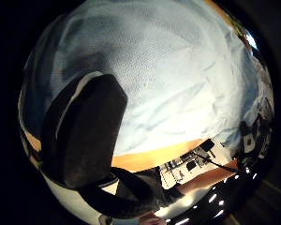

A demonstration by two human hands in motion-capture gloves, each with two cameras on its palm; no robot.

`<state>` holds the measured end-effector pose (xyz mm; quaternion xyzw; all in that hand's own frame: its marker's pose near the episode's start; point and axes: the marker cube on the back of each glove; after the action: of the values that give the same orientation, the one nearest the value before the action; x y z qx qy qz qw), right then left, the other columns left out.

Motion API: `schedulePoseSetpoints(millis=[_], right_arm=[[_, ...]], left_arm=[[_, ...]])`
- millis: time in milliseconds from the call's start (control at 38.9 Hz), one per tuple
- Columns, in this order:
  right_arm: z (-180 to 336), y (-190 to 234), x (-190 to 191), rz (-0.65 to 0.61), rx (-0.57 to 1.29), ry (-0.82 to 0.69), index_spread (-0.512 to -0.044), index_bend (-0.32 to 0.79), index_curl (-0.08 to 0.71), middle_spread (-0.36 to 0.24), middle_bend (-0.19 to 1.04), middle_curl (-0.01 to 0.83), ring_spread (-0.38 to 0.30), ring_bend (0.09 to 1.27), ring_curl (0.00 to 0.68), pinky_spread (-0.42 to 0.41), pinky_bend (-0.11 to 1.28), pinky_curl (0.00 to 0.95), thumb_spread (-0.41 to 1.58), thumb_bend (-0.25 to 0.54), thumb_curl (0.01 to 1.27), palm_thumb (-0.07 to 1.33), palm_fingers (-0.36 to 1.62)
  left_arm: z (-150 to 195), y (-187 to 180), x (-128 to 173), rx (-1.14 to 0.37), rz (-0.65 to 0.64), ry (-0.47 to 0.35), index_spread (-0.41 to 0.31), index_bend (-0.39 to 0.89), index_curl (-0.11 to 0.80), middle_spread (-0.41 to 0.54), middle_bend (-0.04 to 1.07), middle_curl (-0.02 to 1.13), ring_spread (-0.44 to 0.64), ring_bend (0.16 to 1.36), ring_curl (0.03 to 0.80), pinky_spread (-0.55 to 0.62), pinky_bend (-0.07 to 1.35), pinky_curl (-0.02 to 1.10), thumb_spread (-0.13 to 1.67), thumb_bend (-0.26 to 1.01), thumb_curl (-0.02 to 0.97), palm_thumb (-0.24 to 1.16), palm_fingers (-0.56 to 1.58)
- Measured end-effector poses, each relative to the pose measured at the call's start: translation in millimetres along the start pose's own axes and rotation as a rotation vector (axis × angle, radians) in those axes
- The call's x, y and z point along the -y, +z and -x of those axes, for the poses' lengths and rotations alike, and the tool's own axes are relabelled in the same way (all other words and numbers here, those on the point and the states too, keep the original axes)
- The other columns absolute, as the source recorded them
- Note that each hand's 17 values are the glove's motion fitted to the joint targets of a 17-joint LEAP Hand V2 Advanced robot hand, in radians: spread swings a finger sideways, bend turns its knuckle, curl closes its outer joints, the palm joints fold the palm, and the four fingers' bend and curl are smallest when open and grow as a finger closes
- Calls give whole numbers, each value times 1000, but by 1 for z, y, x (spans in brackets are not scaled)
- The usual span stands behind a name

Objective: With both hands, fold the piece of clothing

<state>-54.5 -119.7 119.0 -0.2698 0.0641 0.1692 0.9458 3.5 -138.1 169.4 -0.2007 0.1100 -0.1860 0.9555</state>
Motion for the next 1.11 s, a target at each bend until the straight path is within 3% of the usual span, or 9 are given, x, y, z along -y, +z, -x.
schedulePoseSetpoints(millis=[257,463,540,694,797,874,926,1028,1105], right_arm=[[48,-75,-24,-131,-108,-28,-256,135,301,-184,359,497,-236,663,446,-349,637,388,742,-37,497,1029,1280],[118,-105,-32,-153,-137,-44,-254,131,312,-193,367,503,-236,668,450,-344,638,396,657,-31,538,1014,1271],[154,-104,-33,-162,-120,-82,-255,124,313,-197,366,504,-238,674,453,-344,643,400,640,-35,549,999,1262],[229,-81,-31,-130,-73,-154,-263,89,299,-210,372,510,-248,679,456,-354,673,410,596,-39,576,957,1225],[272,-53,-26,-46,32,-217,-263,50,275,-221,385,517,-256,691,461,-356,700,419,589,-32,593,950,1199],[301,-27,-22,77,182,-269,-257,-20,233,-218,386,520,-260,720,467,-361,753,430,628,-36,597,924,1152],[311,-16,-21,152,278,-268,-244,-118,176,-192,345,506,-260,769,473,-361,802,433,781,-44,568,863,1061],[303,-19,-38,281,332,-217,-234,-104,115,-147,327,501,-226,773,472,-329,835,441,957,-53,511,761,958],[288,-34,-43,180,329,-241,-229,-78,84,-126,329,499,-211,775,474,-316,845,440,1043,-38,480,725,939]], left_arm=[[33,-29,-20,-7,-109,-59,-10,143,298,211,156,220,300,694,329,256,796,377,1279,-2,209,120,180],[79,-73,-69,21,-178,-154,-4,150,304,204,151,227,250,697,328,235,769,365,1306,-7,205,136,209],[95,-88,-80,46,-222,-158,-3,155,307,202,149,227,240,693,326,232,763,362,1315,-7,204,140,216],[135,-98,-45,199,-304,-278,-32,419,401,195,107,203,228,597,295,228,670,334,1408,43,217,229,340],[151,-89,-67,245,-234,-351,-57,524,444,190,103,193,227,563,288,235,624,326,1465,72,235,279,382],[160,-78,-91,269,-141,-319,-65,563,463,194,98,185,239,541,284,245,616,327,1492,90,249,312,391],[165,-72,-103,273,-77,-269,-70,586,474,205,92,178,249,535,285,257,609,326,1506,101,259,334,391],[170,-65,-113,261,3,-192,-75,604,484,211,94,168,264,525,285,266,601,328,1517,109,275,353,393],[178,-67,-108,260,-77,-314,-78,604,487,213,98,161,270,520,285,271,596,329,1526,109,280,353,395]])
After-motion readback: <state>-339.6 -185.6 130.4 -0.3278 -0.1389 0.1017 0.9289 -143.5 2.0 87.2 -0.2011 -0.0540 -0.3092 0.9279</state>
